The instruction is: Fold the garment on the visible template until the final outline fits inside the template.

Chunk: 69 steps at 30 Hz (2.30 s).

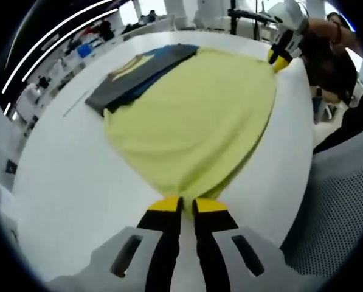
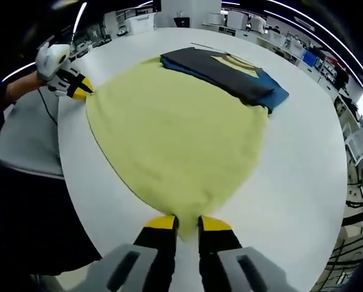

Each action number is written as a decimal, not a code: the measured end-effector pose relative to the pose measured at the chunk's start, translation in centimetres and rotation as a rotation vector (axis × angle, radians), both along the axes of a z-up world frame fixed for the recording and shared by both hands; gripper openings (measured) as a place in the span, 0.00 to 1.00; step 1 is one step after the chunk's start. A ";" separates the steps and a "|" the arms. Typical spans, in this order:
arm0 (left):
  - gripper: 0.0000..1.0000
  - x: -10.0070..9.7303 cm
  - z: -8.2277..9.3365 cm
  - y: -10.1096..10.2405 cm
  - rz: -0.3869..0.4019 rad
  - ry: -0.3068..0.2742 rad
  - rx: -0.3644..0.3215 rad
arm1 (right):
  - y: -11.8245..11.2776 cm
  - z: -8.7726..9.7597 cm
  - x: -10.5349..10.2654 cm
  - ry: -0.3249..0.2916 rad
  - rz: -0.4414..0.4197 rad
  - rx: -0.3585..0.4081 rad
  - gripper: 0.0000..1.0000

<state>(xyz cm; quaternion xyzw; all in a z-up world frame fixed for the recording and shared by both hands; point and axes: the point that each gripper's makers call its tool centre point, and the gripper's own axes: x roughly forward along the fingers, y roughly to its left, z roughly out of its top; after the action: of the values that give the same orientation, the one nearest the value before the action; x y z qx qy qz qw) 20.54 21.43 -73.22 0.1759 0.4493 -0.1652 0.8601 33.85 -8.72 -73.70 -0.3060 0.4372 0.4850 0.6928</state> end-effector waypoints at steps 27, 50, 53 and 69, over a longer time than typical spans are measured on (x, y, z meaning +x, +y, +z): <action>0.00 -2.1 0.1 -0.7 -0.032 0.074 -0.002 | -0.3 0.5 -1.5 0.010 0.052 -0.030 0.00; 0.00 -5.6 0.3 -1.0 -0.019 0.110 -0.045 | -0.9 0.5 -5.4 0.044 0.065 -0.034 0.00; 0.00 -6.0 0.4 -1.2 -0.026 0.114 -0.043 | -1.1 0.5 -5.8 0.045 0.061 -0.032 0.00; 0.00 -8.4 0.4 -2.1 -0.047 0.149 -0.043 | -1.9 0.5 -8.1 0.059 0.053 -0.032 0.00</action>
<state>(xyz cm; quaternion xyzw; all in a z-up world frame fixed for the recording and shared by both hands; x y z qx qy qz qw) 12.09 19.34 -72.81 0.1551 0.5043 -0.2077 0.8237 25.71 -10.62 -73.23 -0.3140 0.4568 0.5051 0.6615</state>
